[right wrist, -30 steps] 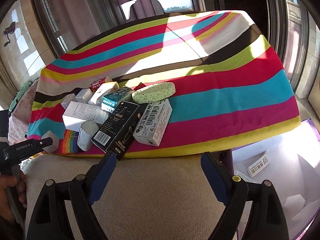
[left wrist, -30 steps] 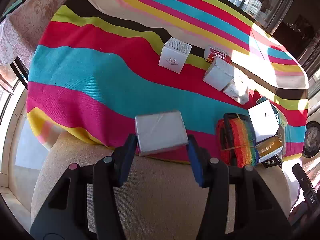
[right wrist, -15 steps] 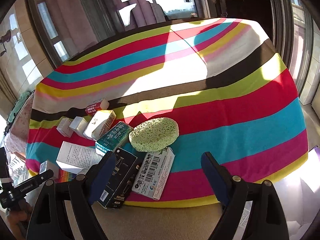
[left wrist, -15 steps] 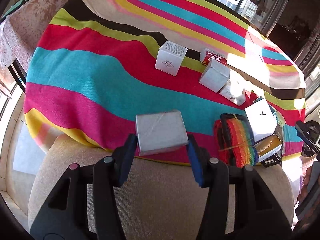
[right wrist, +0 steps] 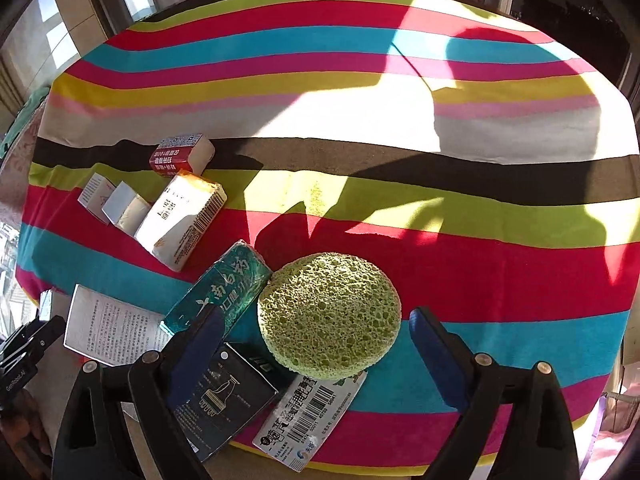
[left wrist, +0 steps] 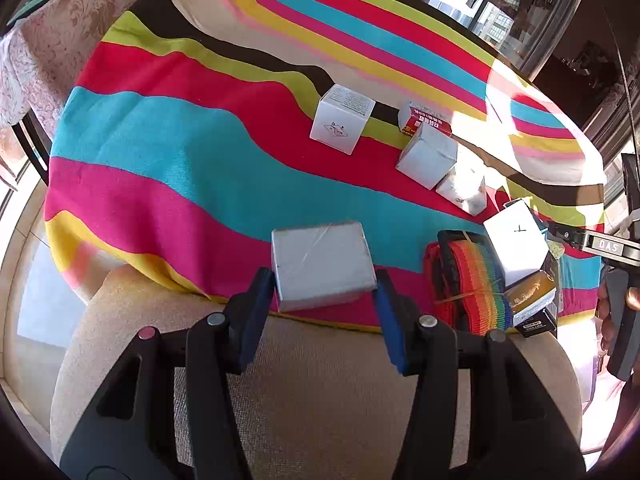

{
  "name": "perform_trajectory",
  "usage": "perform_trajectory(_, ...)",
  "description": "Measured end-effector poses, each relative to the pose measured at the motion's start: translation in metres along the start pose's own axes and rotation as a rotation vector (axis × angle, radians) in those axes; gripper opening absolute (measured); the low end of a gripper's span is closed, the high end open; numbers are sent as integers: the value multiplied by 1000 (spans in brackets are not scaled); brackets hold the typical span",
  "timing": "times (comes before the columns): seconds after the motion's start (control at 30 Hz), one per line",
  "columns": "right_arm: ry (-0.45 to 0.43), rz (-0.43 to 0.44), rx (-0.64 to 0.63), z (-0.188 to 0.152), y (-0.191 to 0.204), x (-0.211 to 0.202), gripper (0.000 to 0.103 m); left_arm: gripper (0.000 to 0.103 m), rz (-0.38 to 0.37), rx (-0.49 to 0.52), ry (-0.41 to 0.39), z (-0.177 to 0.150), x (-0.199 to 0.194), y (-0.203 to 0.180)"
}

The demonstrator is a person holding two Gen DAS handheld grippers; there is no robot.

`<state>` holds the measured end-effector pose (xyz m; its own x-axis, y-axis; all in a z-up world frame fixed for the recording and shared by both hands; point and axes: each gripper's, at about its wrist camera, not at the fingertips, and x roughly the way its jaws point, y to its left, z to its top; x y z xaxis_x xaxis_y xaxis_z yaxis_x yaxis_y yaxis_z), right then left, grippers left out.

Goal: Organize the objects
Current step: 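Grasp the green round sponge with the right tool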

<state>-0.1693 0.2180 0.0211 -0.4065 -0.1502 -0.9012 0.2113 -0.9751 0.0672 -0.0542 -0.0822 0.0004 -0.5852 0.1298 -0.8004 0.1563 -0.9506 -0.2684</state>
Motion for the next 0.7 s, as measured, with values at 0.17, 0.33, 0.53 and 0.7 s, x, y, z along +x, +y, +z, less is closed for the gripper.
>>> perform_trajectory(0.17, 28, -17, -2, 5, -4, 13, 95, 55, -8, -4, -1, 0, -1, 2)
perform_trajectory(0.33, 41, -13, -3, 5, -4, 27, 95, 55, -12, -5, -1, 0, -1, 2)
perform_trajectory(0.53, -8, 14, 40, -1, -10, 23, 82, 55, -20, -10, -6, 0, -2, 3)
perform_trajectory(0.7, -93, 52, 104, -14, -16, 4, 82, 55, -20, -14, -28, -2, -6, 3)
